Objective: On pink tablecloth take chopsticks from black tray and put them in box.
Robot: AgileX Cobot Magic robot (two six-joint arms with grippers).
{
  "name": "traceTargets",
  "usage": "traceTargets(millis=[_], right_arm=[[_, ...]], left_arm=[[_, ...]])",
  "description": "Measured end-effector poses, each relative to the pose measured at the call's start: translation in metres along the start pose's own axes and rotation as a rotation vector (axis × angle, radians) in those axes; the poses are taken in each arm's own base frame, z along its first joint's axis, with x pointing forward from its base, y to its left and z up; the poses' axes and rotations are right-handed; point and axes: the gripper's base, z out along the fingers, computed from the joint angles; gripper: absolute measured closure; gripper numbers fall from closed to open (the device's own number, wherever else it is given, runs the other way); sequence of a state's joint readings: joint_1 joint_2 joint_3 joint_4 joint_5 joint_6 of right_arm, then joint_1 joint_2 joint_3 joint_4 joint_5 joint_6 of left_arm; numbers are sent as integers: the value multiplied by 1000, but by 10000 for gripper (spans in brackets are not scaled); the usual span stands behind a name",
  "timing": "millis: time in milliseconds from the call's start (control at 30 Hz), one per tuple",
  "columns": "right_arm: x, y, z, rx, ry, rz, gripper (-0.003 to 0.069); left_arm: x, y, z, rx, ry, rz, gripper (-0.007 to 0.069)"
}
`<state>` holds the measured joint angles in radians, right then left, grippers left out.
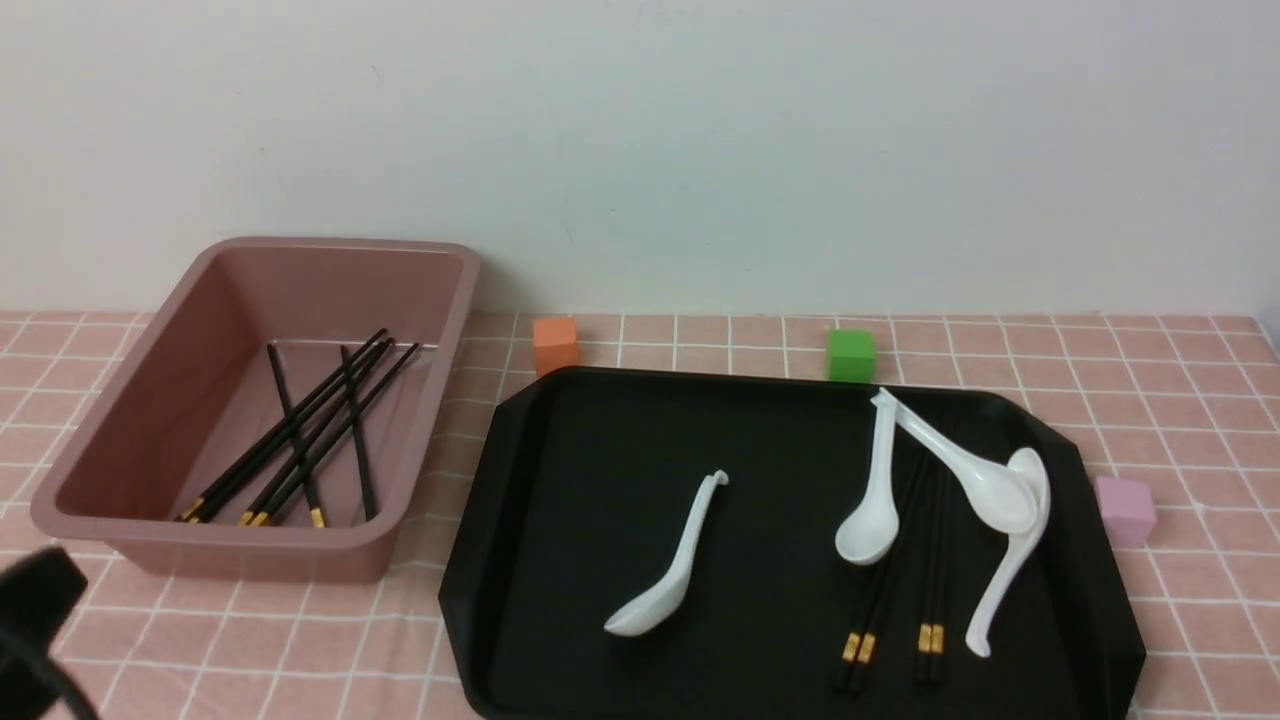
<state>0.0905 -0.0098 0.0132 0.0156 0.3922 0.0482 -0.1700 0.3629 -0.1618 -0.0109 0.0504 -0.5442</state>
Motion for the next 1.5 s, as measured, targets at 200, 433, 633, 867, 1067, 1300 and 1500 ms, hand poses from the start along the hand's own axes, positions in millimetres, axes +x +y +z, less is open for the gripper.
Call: traceTargets(millis=[200, 433, 633, 867, 1067, 1300, 1500], right_arm=[[0, 0, 0, 0, 0, 0, 419], [0, 0, 0, 0, 0, 0, 419], [0, 0, 0, 0, 0, 0, 419], [0, 0, 0, 0, -1, 0, 419], [0, 0, 0, 0, -1, 0, 419], [0, 0, 0, 0, -1, 0, 419], [0, 0, 0, 0, -1, 0, 419]], left_arm=[[21, 13, -2, -13, 20, 0, 638], [24, 15, -2, -24, 39, 58, 638], [27, 17, -7, -12, 12, 271, 638], [38, 31, -24, -79, -106, 313, 638], [58, 44, -27, -183, 69, 270, 638], [60, 45, -27, -191, 97, 261, 638], [60, 45, -27, -191, 97, 259, 638]])
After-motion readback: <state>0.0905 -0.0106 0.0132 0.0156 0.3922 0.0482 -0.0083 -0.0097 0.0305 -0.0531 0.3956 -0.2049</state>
